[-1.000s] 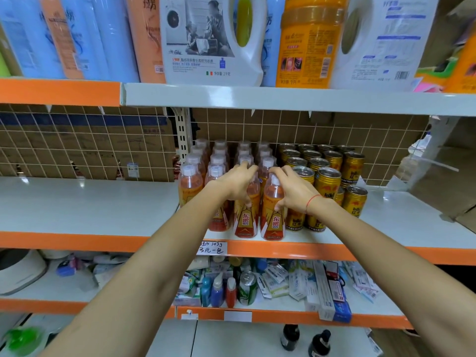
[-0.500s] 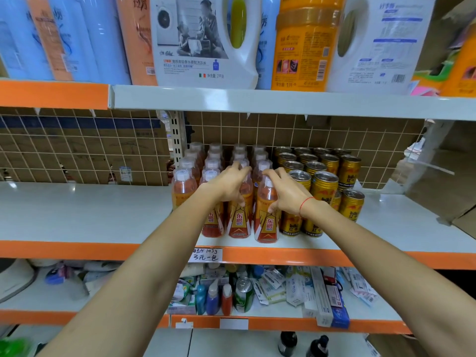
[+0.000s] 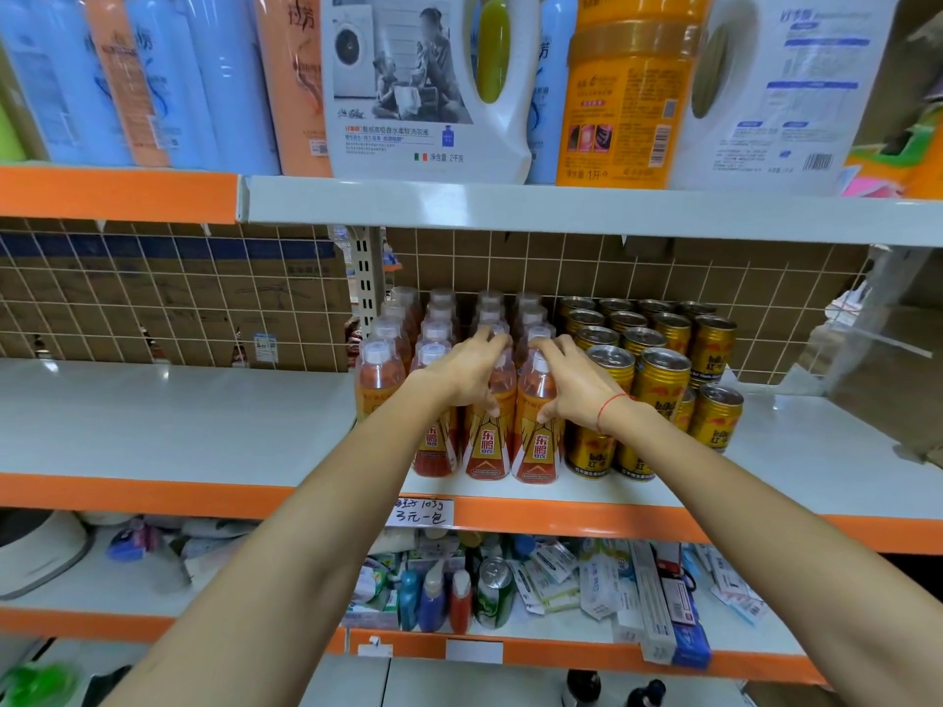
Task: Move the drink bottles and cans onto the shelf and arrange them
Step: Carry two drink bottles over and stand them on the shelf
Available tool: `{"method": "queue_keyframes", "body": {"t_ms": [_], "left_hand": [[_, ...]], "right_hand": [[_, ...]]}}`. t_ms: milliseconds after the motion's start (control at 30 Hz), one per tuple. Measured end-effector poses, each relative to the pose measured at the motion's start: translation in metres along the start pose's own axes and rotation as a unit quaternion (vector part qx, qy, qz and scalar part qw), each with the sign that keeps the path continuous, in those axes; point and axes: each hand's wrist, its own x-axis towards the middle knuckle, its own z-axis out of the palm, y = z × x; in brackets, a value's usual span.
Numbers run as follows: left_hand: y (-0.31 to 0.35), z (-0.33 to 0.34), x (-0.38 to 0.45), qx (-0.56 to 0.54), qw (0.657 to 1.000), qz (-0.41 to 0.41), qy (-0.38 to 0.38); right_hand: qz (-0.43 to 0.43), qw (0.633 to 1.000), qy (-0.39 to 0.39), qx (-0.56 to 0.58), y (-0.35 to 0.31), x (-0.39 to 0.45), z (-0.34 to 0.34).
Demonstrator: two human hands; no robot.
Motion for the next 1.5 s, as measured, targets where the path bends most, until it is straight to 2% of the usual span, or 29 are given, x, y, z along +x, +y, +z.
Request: {"method": "queue_keyframes", "body": {"t_ms": [733,1133,1400,1500], "left_hand": [[0.004,-0.001,-0.002,0.001,1.000,0.006,0.000],[0.007,0.000,-0.005,0.060,0.998,0.010,0.006],[0.019,0.008,-0.014,0.115,0.992,-0.005,0.053],[0.026,0.018,-0.022,0.130,0.987,-0.014,0.095]], "right_hand": [[0.008,1.000,0.001,-0.016,0.000,0.007,0.003],[0.009,1.000,0.006,-0.003,0.000,0.001,0.006],[0.017,0.999,0.043,-0.010,-0.002,-0.015,0.014],[0.017,0.998,0.065,0.013,-0.006,-0.031,0.019]]}}
